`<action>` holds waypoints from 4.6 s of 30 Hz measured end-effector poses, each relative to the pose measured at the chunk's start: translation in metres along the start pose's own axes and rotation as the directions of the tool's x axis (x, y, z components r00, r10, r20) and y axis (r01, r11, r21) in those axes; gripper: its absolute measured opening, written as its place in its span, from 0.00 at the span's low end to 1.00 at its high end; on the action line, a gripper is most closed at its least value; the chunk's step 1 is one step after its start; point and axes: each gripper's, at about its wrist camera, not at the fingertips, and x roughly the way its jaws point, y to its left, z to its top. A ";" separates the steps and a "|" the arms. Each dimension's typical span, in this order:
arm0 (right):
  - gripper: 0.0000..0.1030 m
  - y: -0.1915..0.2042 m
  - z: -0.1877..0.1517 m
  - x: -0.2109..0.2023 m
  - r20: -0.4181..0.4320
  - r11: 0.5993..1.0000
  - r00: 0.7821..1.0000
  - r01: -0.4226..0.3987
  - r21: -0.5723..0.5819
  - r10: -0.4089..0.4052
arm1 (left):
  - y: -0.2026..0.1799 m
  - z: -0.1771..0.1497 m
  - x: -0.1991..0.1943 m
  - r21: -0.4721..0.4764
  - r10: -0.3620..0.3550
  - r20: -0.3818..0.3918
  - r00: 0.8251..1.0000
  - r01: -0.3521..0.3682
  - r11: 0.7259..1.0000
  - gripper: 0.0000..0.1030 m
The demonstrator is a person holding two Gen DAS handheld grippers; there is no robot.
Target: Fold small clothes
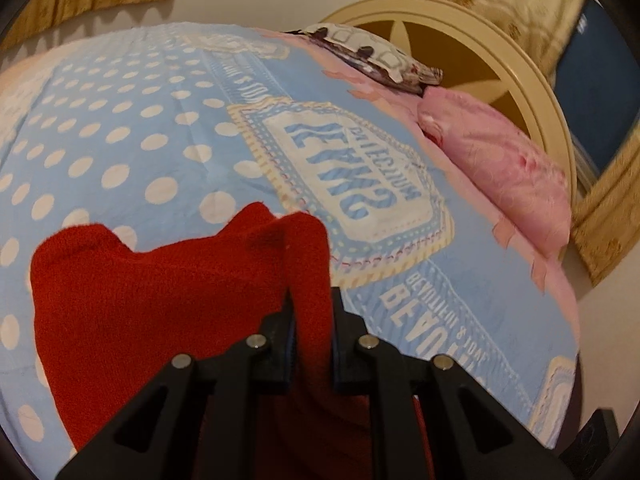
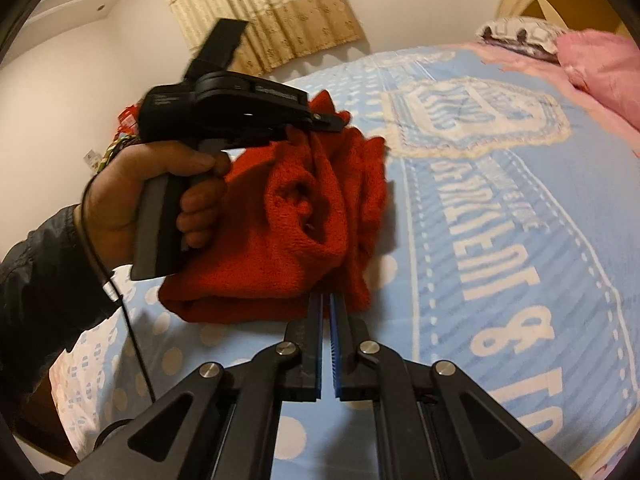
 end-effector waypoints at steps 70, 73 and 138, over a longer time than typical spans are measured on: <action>0.18 0.008 0.089 0.055 -0.062 0.998 0.997 0.045 -0.033 -0.047 | 0.032 -0.125 -0.071 0.006 0.127 0.136 0.983 -0.129 0.992 0.90; 0.17 -0.003 0.083 0.057 -0.071 0.997 0.995 0.071 -0.008 -0.071 | 0.027 -0.127 -0.070 0.031 0.130 0.136 0.982 -0.135 0.990 0.93; 0.63 -0.076 0.166 0.142 -0.139 0.984 0.982 -0.110 0.141 0.130 | 0.065 -0.140 -0.075 -0.161 -0.024 0.180 0.983 0.054 0.985 1.00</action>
